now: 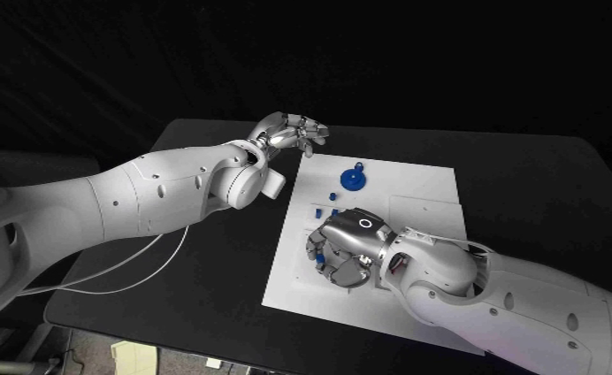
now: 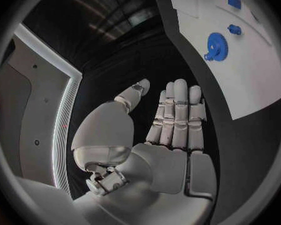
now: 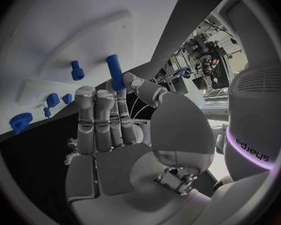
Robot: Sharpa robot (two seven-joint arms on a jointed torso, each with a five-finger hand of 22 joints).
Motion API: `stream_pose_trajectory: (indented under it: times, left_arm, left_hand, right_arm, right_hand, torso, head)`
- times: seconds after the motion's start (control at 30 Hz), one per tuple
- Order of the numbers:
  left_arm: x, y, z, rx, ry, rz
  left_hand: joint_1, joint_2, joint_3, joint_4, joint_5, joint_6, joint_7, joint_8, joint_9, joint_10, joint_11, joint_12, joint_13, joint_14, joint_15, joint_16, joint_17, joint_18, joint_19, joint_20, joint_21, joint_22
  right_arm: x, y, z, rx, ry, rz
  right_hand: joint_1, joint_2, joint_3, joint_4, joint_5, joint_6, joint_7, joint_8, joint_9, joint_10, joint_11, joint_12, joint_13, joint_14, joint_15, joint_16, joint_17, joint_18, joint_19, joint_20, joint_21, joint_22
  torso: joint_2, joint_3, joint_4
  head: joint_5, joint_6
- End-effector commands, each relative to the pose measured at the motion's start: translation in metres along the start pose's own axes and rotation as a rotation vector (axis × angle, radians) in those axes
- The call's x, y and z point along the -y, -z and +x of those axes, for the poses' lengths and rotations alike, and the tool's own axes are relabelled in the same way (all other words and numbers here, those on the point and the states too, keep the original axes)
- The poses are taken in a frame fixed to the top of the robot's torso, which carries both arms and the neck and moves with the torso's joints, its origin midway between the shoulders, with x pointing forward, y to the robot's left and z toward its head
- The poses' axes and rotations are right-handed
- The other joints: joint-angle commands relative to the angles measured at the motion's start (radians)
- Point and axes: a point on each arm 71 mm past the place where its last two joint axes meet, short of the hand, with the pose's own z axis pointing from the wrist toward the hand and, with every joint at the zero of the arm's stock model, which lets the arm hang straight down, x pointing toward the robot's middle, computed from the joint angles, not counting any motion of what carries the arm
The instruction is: Assemble the parts on the task board
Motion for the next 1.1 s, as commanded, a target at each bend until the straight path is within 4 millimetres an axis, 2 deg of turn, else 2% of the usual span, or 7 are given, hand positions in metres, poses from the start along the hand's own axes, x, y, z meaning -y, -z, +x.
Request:
stream_pose_trajectory:
  times: [0.03, 0.13, 0.33, 0.47, 1.1]
  left_arm:
    - [0.0017, -0.0003, 0.0015, -0.013, 0.008, 0.011]
    - [0.0019, -0.0004, 0.0023, -0.015, 0.009, 0.011]
    - [0.0019, -0.0005, 0.0024, -0.015, 0.007, 0.012]
    - [0.0021, -0.0005, 0.003, -0.017, 0.008, 0.011]
    - [0.0017, -0.0002, 0.002, -0.016, 0.007, 0.009]
  left_hand:
    - [-0.008, 0.002, 0.0, 0.006, -0.006, -0.002, 0.003, 0.004, -0.002, -0.007, -0.001, 0.006, 0.001, -0.004, 0.006, -0.004, 0.002, 0.012, 0.002, -0.012, -0.007, 0.001]
    - [-0.008, 0.002, 0.0, 0.006, -0.006, -0.002, 0.003, 0.004, -0.002, -0.007, -0.001, 0.006, 0.002, -0.004, 0.006, -0.004, 0.002, 0.012, 0.002, -0.012, -0.007, 0.002]
    - [-0.007, 0.002, 0.001, 0.006, -0.006, -0.003, 0.003, 0.004, -0.002, -0.008, -0.001, 0.006, 0.002, -0.004, 0.006, -0.004, 0.002, 0.012, 0.002, -0.012, -0.007, 0.002]
    - [-0.007, 0.002, 0.001, 0.006, -0.006, -0.003, 0.003, 0.004, -0.002, -0.008, -0.001, 0.006, 0.002, -0.004, 0.006, -0.004, 0.002, 0.012, 0.002, -0.012, -0.008, 0.002]
    - [-0.006, 0.002, 0.001, 0.006, -0.007, -0.003, 0.003, 0.005, -0.002, -0.009, -0.001, 0.007, 0.003, -0.005, 0.006, -0.005, 0.003, 0.012, 0.002, -0.012, -0.008, 0.003]
  right_arm:
    - [0.0002, -0.0003, -0.0002, 0.01, 0.018, 0.001]
    - [0.0006, -0.0008, 0.0006, 0.002, 0.016, -0.001]
    - [0.0006, -0.0021, 0.0013, -0.004, 0.018, -0.003]
    - [0.0009, -0.0037, 0.0019, -0.006, 0.019, -0.002]
    - [0.0021, -0.0036, 0.0071, -0.053, 0.028, 0.005]
  right_hand:
    - [0.011, 0.018, 0.002, -0.006, 0.002, 0.001, -0.001, 0.003, 0.001, 0.034, -0.02, 0.028, 0.052, 0.001, -0.006, 0.0, 0.001, 0.117, 0.009, -0.013, 0.005, 0.018]
    - [0.011, 0.018, 0.002, -0.007, 0.002, 0.001, -0.001, 0.003, 0.001, 0.034, -0.02, 0.028, 0.052, 0.001, -0.006, 0.0, 0.001, 0.117, 0.01, -0.013, 0.006, 0.018]
    - [0.01, 0.018, 0.002, -0.007, 0.002, 0.001, -0.001, 0.003, 0.002, 0.034, -0.02, 0.028, 0.052, 0.002, -0.006, 0.0, 0.001, 0.117, 0.01, -0.013, 0.006, 0.018]
    - [0.01, 0.019, 0.002, -0.007, 0.002, 0.001, -0.001, 0.003, 0.002, 0.034, -0.02, 0.028, 0.052, 0.002, -0.006, 0.0, 0.001, 0.117, 0.01, -0.014, 0.006, 0.018]
    - [0.009, 0.019, 0.002, -0.008, 0.002, 0.0, -0.001, 0.003, 0.004, 0.034, -0.019, 0.027, 0.053, 0.003, -0.006, -0.001, 0.001, 0.117, 0.01, -0.014, 0.007, 0.018]
  torso:
    - [0.0, 0.0, -0.0004]
    - [0.0, 0.0, -0.0006]
    - [0.0, -0.0005, -0.0013]
    - [0.0, 0.0002, 0.0002]
    - [0.0, 0.0002, -0.0007]
  head:
    - [0.002, -0.001]
    - [0.003, -0.001]
    - [-0.001, 0.007]
    - [0.0, 0.005]
    - [0.002, 0.0]
